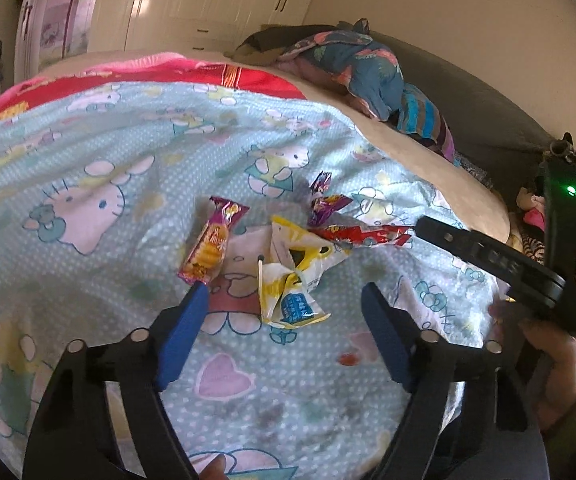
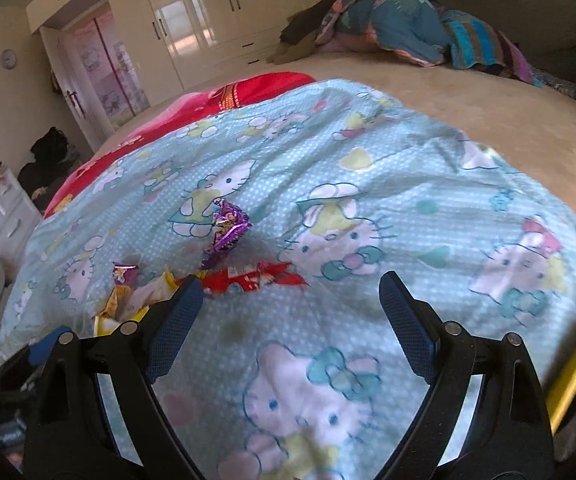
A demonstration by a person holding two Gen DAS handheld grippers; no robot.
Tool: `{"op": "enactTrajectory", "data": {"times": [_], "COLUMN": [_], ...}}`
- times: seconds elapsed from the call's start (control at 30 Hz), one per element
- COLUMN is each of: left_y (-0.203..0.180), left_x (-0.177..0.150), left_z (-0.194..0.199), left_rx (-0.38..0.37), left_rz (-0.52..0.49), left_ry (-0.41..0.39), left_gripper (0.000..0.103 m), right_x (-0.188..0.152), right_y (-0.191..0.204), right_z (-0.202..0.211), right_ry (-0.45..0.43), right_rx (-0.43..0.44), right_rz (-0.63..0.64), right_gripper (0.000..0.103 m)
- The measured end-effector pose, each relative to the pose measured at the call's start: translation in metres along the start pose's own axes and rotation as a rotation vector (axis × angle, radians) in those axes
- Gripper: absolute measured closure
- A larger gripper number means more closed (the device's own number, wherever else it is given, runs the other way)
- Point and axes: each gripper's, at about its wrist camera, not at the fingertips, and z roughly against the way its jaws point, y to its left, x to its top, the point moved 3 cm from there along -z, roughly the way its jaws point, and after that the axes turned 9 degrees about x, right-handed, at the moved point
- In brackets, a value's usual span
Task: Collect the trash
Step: 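Grasp the red candy wrapper with right gripper while left grasps yellow-white wrapper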
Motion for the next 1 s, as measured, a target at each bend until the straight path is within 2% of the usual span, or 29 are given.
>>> {"op": "enactTrajectory", "data": {"times": [0.17,0.3,0.4,0.43,0.5,0.53,0.6,0.63,0.73,0.83,1.0], "left_y": [0.005,0.002,-0.001,-0.002,-0.002,-0.002,-0.001,-0.002,0.0,0.003,0.001], "left_x": [-0.004,-0.006,-0.006,-0.007,-0.008,-0.008,-0.009,-0.009,-0.011,-0.011,-0.01], "left_z": [-0.01,-0.014,-0.016,-0.018,-0.021,-0.022,-0.025,-0.026,-0.028,-0.029,-0.025], "left_rx": [-0.026,-0.042,-0.056,-0.06,-0.066,-0.068,-0.077,-0.08,-0.079,-0.085,-0.096], "left_rz": [0.028,0.018,0.008,0.009,0.013,0.015,0.02,0.021,0.026,0.039,0.03], "left_ry": [0.027,0.039,0.044,0.049,0.059,0.065,0.074,0.08,0.09,0.093,0.082], "left_gripper": [0.046,0.052,0.055,0.056,0.06,0.063,0.064,0.064,0.072,0.079,0.081], "right_x": [0.004,0.005,0.003,0.001,-0.003,-0.006,-0.01,-0.012,-0.018,-0.022,-0.029], "right_y": [-0.003,-0.008,-0.009,-0.009,-0.008,-0.006,-0.006,-0.007,-0.009,-0.006,-0.001], "right_z": [-0.027,-0.045,-0.054,-0.056,-0.057,-0.056,-0.053,-0.05,-0.042,-0.029,-0.008], "right_ry": [0.034,0.071,0.106,0.119,0.13,0.128,0.121,0.113,0.099,0.082,0.053], "right_rx": [0.016,0.045,0.092,0.112,0.133,0.139,0.15,0.155,0.163,0.17,0.156], "right_rz": [0.005,-0.011,-0.029,-0.035,-0.034,-0.027,-0.026,-0.026,-0.03,-0.022,-0.001], "right_gripper": [0.021,0.025,0.041,0.049,0.058,0.063,0.067,0.075,0.088,0.088,0.088]}}
